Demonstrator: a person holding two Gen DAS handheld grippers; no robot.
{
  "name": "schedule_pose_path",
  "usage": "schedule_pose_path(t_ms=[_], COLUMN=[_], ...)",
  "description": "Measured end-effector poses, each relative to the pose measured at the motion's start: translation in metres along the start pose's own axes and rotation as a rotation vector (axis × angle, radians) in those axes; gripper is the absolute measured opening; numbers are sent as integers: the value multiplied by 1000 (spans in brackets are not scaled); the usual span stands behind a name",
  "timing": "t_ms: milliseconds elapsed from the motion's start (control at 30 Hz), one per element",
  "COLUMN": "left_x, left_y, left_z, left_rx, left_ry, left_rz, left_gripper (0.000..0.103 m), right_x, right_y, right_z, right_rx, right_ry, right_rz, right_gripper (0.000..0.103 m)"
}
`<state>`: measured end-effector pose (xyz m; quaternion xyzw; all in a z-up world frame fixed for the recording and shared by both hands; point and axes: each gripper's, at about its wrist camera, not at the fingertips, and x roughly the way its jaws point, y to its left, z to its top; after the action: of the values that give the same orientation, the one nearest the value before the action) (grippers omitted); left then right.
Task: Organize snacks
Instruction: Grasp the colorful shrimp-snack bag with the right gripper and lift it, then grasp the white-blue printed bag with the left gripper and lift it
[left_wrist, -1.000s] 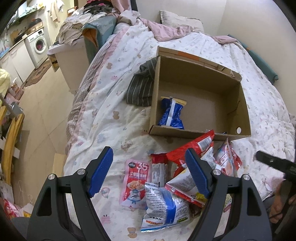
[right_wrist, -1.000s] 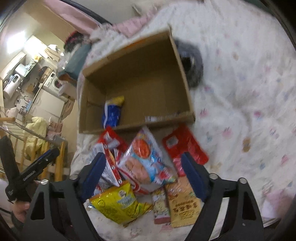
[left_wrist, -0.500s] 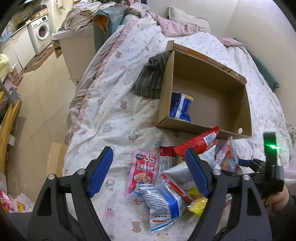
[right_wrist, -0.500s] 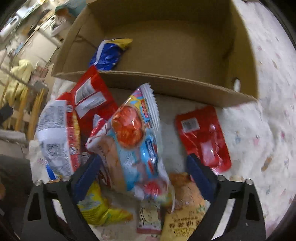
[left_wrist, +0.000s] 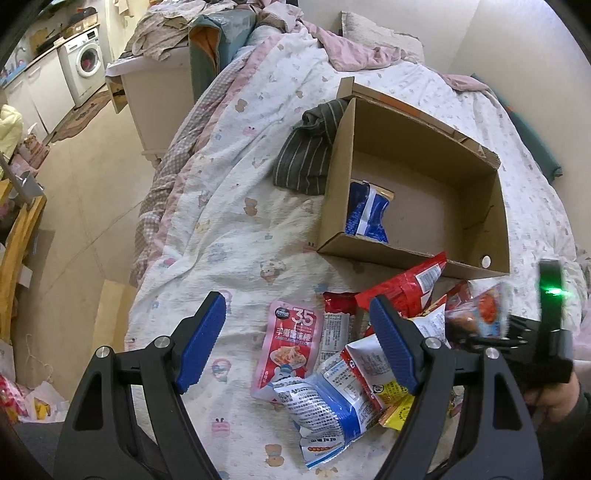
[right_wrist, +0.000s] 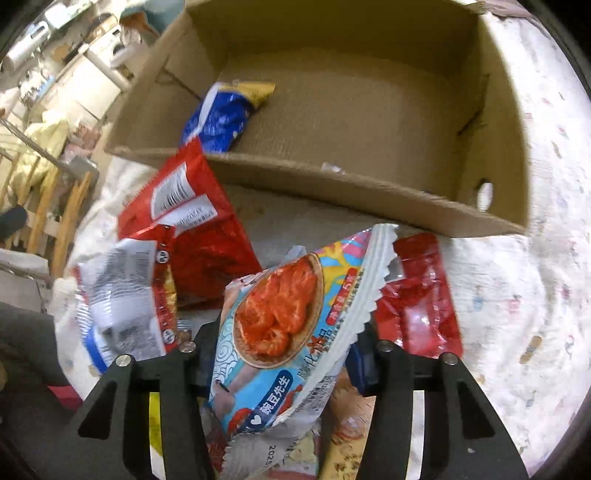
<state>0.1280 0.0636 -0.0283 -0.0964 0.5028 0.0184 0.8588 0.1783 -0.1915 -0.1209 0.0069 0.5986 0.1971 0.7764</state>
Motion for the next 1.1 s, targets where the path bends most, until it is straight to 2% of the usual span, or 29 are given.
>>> schedule_pose_path(t_ms=[233, 433, 500, 767, 1033, 1100], left_x=[1, 2, 4, 33, 63, 70], left_y=[-10, -12, -10, -5, -27, -29], left_z=[-1, -7, -14, -58, -92, -95], left_rx=[21, 25, 18, -52, -99, -117], left_ry=[-9, 9, 34, 235, 373, 385], left_rz=[14, 35, 45, 73, 16, 3], left_gripper=[78, 78, 78, 77, 77, 77], right_x=[-49, -79, -78, -100, -105, -106], right_y=[-34, -44, -41, -40, -44, -45], right_z=[-22, -37, -38, -45, -46, -48], right_rx=[95, 130, 133, 127, 151, 151], right_ry=[-128, -216, -226, -271, -286, -287], right_rz=[67, 137, 146, 189, 203, 201], right_gripper=[48, 48, 48, 48, 48, 48])
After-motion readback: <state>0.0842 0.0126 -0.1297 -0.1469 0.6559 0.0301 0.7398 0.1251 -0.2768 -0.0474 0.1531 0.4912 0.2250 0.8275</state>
